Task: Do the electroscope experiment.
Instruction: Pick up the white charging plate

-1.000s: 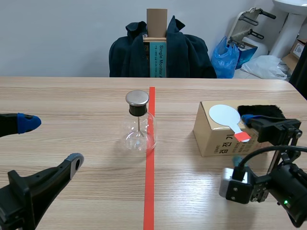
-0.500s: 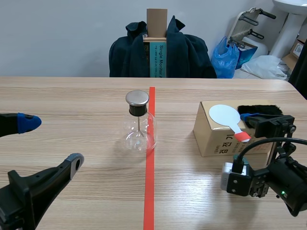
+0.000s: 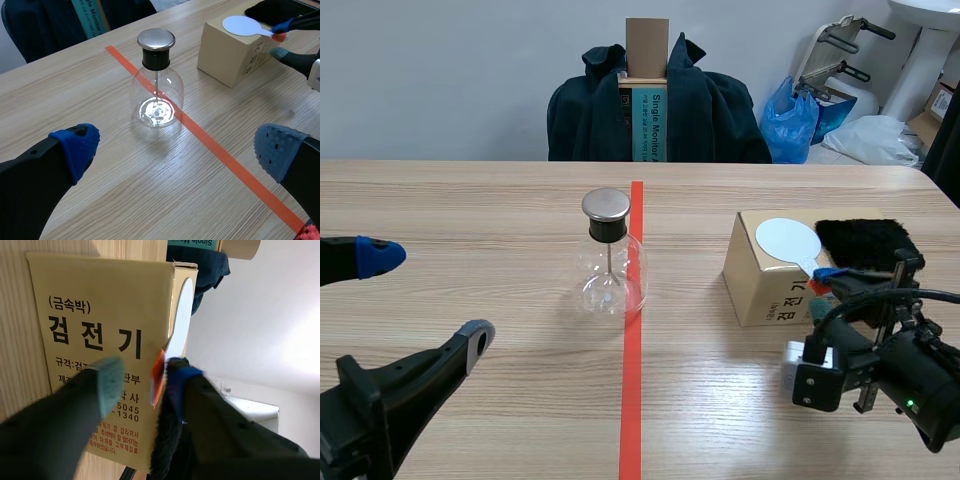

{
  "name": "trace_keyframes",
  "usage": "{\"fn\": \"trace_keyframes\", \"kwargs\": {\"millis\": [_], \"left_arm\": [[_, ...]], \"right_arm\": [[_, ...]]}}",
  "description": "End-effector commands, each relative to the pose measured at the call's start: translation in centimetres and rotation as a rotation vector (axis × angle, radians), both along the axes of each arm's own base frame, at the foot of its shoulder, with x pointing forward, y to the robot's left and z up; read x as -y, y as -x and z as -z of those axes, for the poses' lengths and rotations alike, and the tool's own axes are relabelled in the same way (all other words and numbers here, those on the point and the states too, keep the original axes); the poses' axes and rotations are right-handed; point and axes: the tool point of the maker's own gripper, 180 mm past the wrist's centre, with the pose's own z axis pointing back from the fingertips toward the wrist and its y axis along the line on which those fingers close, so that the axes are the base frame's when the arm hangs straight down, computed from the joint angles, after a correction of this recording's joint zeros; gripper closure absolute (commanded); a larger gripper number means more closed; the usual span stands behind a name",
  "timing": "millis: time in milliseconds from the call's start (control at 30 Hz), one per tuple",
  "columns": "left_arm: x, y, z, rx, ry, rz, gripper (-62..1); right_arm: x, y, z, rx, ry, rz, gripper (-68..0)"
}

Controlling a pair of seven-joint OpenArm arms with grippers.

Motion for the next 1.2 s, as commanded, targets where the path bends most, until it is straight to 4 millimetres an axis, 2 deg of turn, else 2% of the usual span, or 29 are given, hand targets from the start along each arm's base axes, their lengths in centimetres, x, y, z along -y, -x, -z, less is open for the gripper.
{"fn": "trace_keyframes", "kwargs": {"millis": [0, 67, 433, 600, 733, 900, 1000, 1067, 1167], "left_arm": [[0.3, -0.2, -0.8, 0.025, 0.027, 0.002, -62.3], [0.3, -0.2, -0.8, 0.025, 0.027, 0.002, -62.3], [0.3, -0.2, -0.8, 0.025, 0.027, 0.002, -62.3], [0.3, -0.2, -0.8, 0.025, 0.027, 0.002, -62.3], [0.3, -0.2, -0.8, 0.025, 0.027, 0.002, -62.3], [0.3, -0.2, -0.8, 0.025, 0.027, 0.002, -62.3], [0.3, -0.2, -0.8, 0.025, 0.027, 0.002, -62.3], [0.3, -0.2, -0.8, 0.025, 0.027, 0.002, -62.3], [0.3, -0.2, -0.8, 0.025, 0.027, 0.002, -62.3]], "right_arm": [[0.4, -0.8, -1.2, 0.041, 0.010, -0.003, -9.1], [0.4, -0.8, -1.2, 0.041, 0.010, -0.003, -0.2], [0.4, -0.7, -1.2, 0.041, 0.010, -0.003, -0.7], [0.3, 0.0, -1.4, 0.065, 0.015, -0.040, -0.7], [0.5, 1.1, -2.8, 0.155, 0.007, -0.058, -0.7], [1.1, 2.9, -5.9, 0.296, -0.004, -0.072, -0.7], [1.6, 3.7, -7.1, 0.323, 0.013, -0.083, -0.7], [2.4, 3.8, -8.5, 0.353, 0.029, -0.075, -0.7], [3.8, 3.1, -11.8, 0.439, 0.043, -0.038, -0.7]]}}
